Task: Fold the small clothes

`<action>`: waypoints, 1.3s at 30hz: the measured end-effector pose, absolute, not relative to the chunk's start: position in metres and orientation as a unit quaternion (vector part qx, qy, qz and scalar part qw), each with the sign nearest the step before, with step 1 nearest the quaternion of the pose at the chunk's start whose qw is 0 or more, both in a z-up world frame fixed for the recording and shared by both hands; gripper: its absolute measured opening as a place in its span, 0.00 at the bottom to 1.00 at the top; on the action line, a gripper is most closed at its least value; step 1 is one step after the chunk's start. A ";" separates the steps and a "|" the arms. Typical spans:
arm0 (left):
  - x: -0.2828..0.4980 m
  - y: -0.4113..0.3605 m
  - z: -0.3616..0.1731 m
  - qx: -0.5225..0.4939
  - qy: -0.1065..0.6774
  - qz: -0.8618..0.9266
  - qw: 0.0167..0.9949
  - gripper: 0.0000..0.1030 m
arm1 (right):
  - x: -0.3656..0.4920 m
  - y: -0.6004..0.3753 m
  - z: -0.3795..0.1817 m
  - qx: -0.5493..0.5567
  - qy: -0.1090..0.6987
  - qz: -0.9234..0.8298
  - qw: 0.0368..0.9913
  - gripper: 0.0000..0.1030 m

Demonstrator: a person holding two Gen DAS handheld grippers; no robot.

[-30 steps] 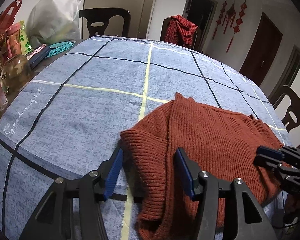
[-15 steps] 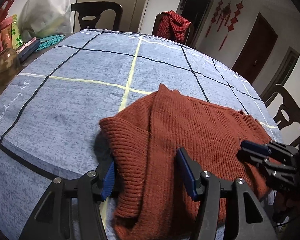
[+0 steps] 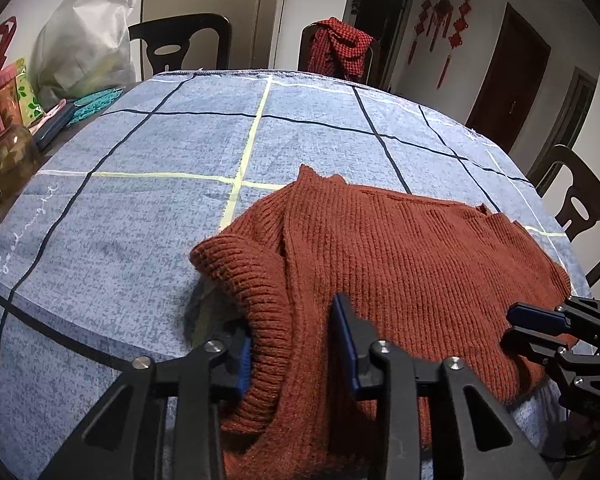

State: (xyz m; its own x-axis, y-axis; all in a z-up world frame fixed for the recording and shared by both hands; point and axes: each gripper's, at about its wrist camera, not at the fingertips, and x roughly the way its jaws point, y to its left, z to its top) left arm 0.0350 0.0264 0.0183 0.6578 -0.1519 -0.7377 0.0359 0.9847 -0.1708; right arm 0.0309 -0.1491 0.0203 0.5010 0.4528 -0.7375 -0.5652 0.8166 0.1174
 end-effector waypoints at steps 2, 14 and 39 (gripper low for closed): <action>0.034 0.026 0.020 -0.069 0.409 -0.051 0.909 0.28 | 0.031 -0.150 0.019 -0.065 0.404 0.297 0.863 0.24; 0.029 0.031 0.054 -0.163 0.387 -0.145 0.896 0.21 | 0.024 -0.174 0.029 -0.035 0.392 0.281 0.875 0.24; 0.046 -0.092 0.081 -0.140 0.383 -0.337 0.849 0.30 | 0.008 -0.300 0.043 0.180 0.376 0.233 0.879 0.25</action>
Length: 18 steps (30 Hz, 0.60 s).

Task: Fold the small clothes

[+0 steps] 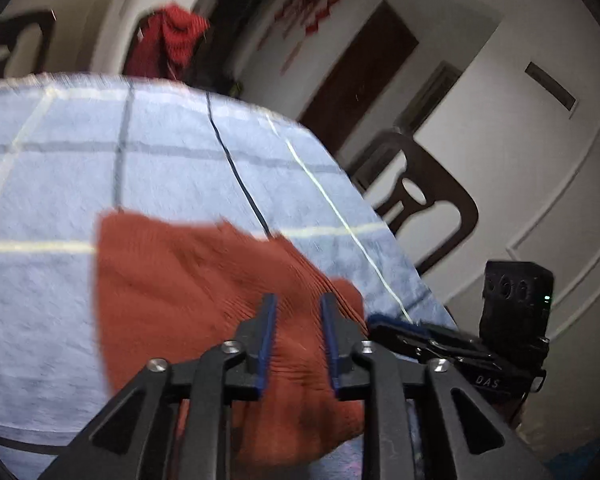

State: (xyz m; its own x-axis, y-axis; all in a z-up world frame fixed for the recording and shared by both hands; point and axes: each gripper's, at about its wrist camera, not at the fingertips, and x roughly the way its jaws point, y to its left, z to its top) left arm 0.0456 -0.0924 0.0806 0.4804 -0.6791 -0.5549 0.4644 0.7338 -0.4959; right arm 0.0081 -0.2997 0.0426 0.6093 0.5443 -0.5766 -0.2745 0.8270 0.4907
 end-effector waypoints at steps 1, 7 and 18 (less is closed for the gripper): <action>0.045 -0.085 0.085 -0.134 0.374 -0.321 0.860 0.30 | 0.010 -0.299 0.041 0.196 0.379 0.246 0.870 0.33; 0.051 -0.050 0.070 -0.115 0.385 -0.245 0.882 0.30 | 0.034 -0.275 0.023 0.258 0.427 0.303 0.812 0.48; 0.050 -0.050 0.035 -0.105 0.404 -0.233 0.878 0.30 | 0.062 -0.235 0.010 0.238 0.472 0.294 0.796 0.48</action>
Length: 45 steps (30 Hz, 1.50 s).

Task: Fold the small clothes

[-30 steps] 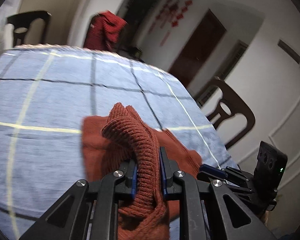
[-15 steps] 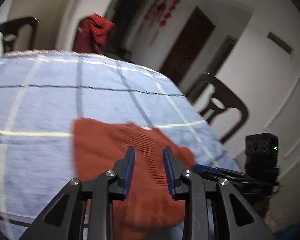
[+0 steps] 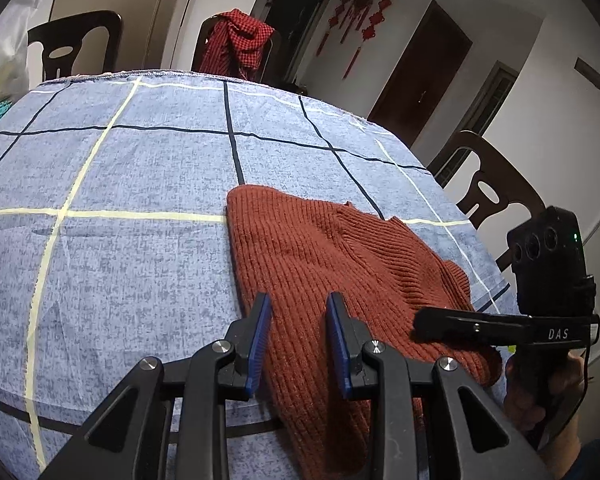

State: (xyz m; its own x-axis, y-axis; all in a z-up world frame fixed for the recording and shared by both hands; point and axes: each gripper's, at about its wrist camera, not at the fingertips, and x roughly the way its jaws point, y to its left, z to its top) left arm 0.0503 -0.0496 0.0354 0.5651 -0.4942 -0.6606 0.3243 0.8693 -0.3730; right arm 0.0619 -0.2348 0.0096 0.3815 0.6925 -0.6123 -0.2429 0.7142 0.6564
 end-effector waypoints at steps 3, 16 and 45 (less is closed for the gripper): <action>0.050 -0.049 0.035 -0.100 0.403 -0.233 0.880 0.30 | 0.063 -0.230 0.008 0.224 0.477 0.286 0.800 0.18; 0.050 -0.086 0.054 -0.077 0.383 -0.276 0.878 0.31 | 0.041 -0.294 0.047 0.205 0.416 0.249 0.850 0.15; 0.054 -0.122 0.046 0.020 0.376 -0.209 0.903 0.40 | 0.036 -0.314 0.024 0.157 0.415 0.165 0.881 0.20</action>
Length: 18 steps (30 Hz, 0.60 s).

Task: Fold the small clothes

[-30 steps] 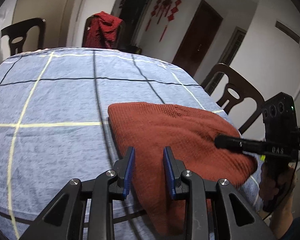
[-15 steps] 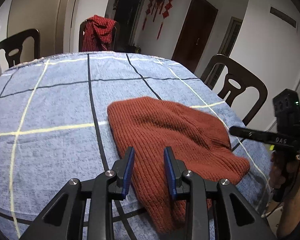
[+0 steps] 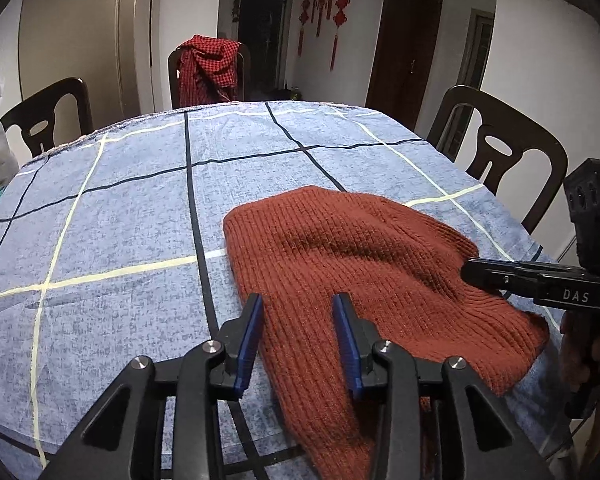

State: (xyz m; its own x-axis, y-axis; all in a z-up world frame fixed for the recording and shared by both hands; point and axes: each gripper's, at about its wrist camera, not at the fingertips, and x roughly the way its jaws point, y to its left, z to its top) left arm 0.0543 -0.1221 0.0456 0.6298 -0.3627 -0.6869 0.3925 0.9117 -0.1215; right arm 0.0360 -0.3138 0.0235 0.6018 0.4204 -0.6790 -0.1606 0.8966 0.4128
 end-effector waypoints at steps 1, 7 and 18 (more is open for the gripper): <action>0.054 -0.121 0.046 0.018 0.377 -0.207 0.902 0.41 | 0.035 -0.314 0.025 0.155 0.415 0.164 0.881 0.20; 0.048 -0.119 0.051 0.025 0.373 -0.191 0.908 0.42 | 0.023 -0.312 0.034 0.139 0.405 0.156 0.890 0.20; 0.049 -0.105 0.046 -0.005 0.380 -0.184 0.907 0.53 | 0.018 -0.319 0.025 0.159 0.415 0.142 0.884 0.42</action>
